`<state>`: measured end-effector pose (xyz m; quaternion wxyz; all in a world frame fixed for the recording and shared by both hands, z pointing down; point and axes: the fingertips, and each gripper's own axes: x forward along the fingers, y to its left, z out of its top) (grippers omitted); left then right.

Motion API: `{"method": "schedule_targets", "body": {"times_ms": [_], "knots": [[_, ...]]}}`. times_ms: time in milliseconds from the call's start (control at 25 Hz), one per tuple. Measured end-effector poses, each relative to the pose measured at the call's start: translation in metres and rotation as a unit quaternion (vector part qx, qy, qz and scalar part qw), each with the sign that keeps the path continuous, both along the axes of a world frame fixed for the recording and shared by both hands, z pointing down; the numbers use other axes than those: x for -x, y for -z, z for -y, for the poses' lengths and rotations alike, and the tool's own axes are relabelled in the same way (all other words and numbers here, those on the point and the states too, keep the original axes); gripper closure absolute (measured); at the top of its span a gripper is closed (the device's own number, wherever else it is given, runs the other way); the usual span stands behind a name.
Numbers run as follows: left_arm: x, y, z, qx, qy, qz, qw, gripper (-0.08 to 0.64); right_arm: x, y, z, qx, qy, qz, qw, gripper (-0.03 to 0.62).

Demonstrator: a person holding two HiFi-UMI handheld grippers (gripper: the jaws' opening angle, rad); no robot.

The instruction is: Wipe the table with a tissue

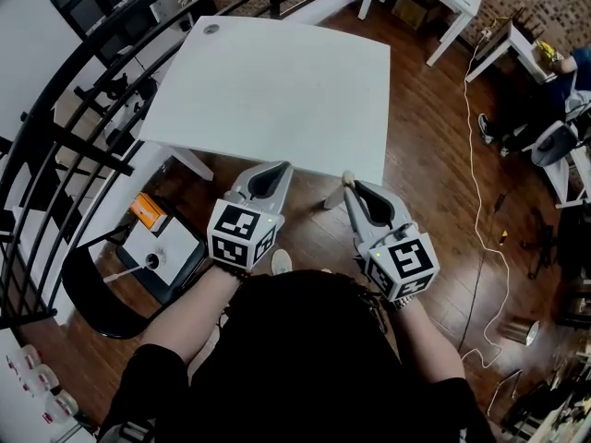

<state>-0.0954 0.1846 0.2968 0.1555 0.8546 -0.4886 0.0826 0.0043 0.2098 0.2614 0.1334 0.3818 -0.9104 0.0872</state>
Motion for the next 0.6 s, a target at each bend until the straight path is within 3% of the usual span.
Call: {"method": "schedule_targets", "body": {"times_ms": [600], "knots": [[-0.026,-0.007,0.051,0.020,0.028,0.019,0.9992,0.551,-0.024,-0.003,0.064,0.013,0.032,0.018,0.999,0.565]]}}
